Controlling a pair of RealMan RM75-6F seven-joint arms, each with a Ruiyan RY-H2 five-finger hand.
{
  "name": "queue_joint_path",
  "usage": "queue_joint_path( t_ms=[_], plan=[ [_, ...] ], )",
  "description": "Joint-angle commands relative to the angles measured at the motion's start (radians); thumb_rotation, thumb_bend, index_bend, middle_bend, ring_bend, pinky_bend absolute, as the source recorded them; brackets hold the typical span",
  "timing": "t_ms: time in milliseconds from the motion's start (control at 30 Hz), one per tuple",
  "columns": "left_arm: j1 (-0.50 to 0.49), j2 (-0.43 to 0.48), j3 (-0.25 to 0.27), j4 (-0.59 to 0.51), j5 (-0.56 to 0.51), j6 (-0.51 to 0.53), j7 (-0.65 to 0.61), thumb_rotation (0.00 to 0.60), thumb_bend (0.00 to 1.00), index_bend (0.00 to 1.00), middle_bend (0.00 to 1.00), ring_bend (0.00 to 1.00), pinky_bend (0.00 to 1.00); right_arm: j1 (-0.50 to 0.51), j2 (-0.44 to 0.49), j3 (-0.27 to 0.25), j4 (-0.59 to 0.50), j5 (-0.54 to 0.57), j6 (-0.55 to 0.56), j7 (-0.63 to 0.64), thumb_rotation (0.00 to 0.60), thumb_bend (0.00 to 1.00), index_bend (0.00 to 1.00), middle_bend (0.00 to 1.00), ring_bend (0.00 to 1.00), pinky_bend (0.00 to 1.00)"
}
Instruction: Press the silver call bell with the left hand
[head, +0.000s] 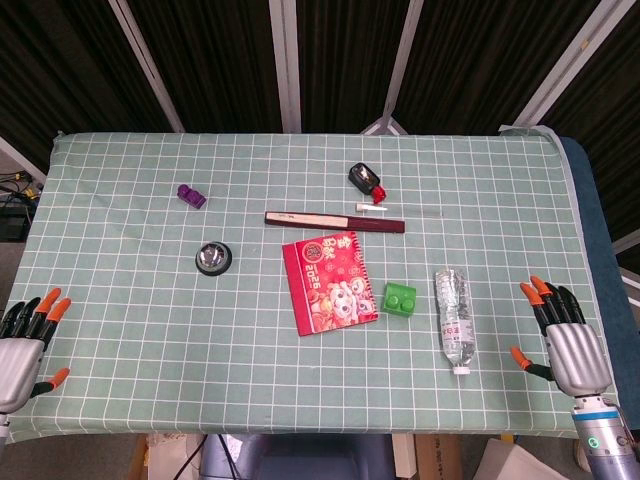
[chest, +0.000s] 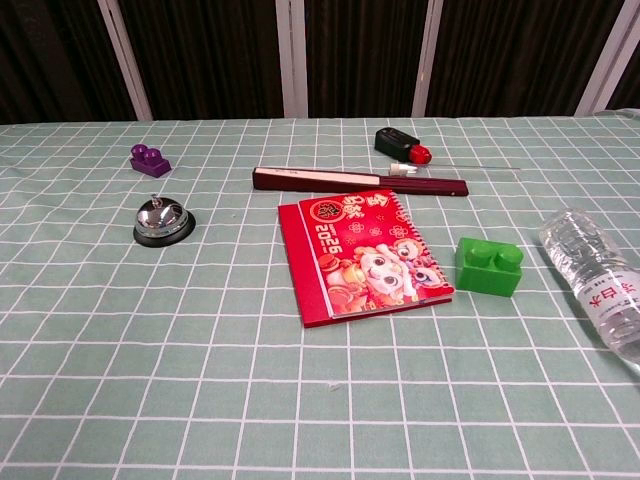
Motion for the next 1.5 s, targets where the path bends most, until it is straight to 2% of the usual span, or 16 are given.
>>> queue_joint_path(
  t_ms=[33,733,833,900,967,1067,1167,1300,1500],
  plan=[
    [0.0,0.0,-0.001,0.0,-0.001,0.0,0.001,0.6,0.13,0.0,0.0,0.0,0.0,-0.006,-0.015,0.001,0.016,-0.013,0.017,-0.027,0.6,0.29,0.0,0.0,0.0,0.0],
    [-0.025,-0.012,-0.011,-0.002,-0.013,-0.039,0.017,0.6,0.14,0.0,0.0,0.0,0.0,-0.006,0.005,-0.003,-0.012,0.021,-0.021,0.017,0.6,0.29,0.0,0.0,0.0,0.0],
    [-0.05,-0.011,-0.023,-0.031,-0.024,-0.072,0.037,0.6,0.26,0.0,0.0,0.0,0.0,-0.004,0.01,-0.004,-0.019,0.025,-0.03,0.028,0.6,0.29,0.0,0.0,0.0,0.0],
    [-0.077,-0.009,-0.038,-0.053,-0.032,-0.1,0.064,0.6,0.41,0.0,0.0,0.0,0.0,-0.003,0.013,-0.005,-0.023,0.025,-0.034,0.035,0.6,0.29,0.0,0.0,0.0,0.0],
    [-0.108,-0.011,-0.06,-0.068,-0.045,-0.13,0.102,0.6,0.51,0.0,0.0,0.0,0.0,-0.001,0.014,-0.005,-0.024,0.025,-0.037,0.035,0.6,0.29,0.0,0.0,0.0,0.0],
    [-0.174,-0.03,-0.103,-0.097,-0.092,-0.204,0.168,0.6,0.6,0.0,0.0,0.0,0.0,0.001,0.013,-0.006,-0.027,0.026,-0.044,0.032,0.6,0.29,0.0,0.0,0.0,0.0],
    [-0.241,-0.051,-0.141,-0.114,-0.15,-0.287,0.222,0.6,0.65,0.0,0.0,0.0,0.0,0.003,0.013,-0.005,-0.03,0.03,-0.048,0.034,0.6,0.29,0.0,0.0,0.0,0.0],
    [-0.335,-0.102,-0.195,-0.099,-0.27,-0.383,0.336,0.6,0.65,0.0,0.0,0.0,0.0,0.003,0.016,-0.004,-0.032,0.033,-0.052,0.04,0.6,0.29,0.0,0.0,0.0,0.0],
    [-0.443,-0.205,-0.24,-0.066,-0.46,-0.434,0.51,0.6,0.65,0.0,0.0,0.0,0.0,0.004,0.021,-0.005,-0.035,0.039,-0.059,0.055,0.6,0.29,0.0,0.0,0.0,0.0]
  ],
)
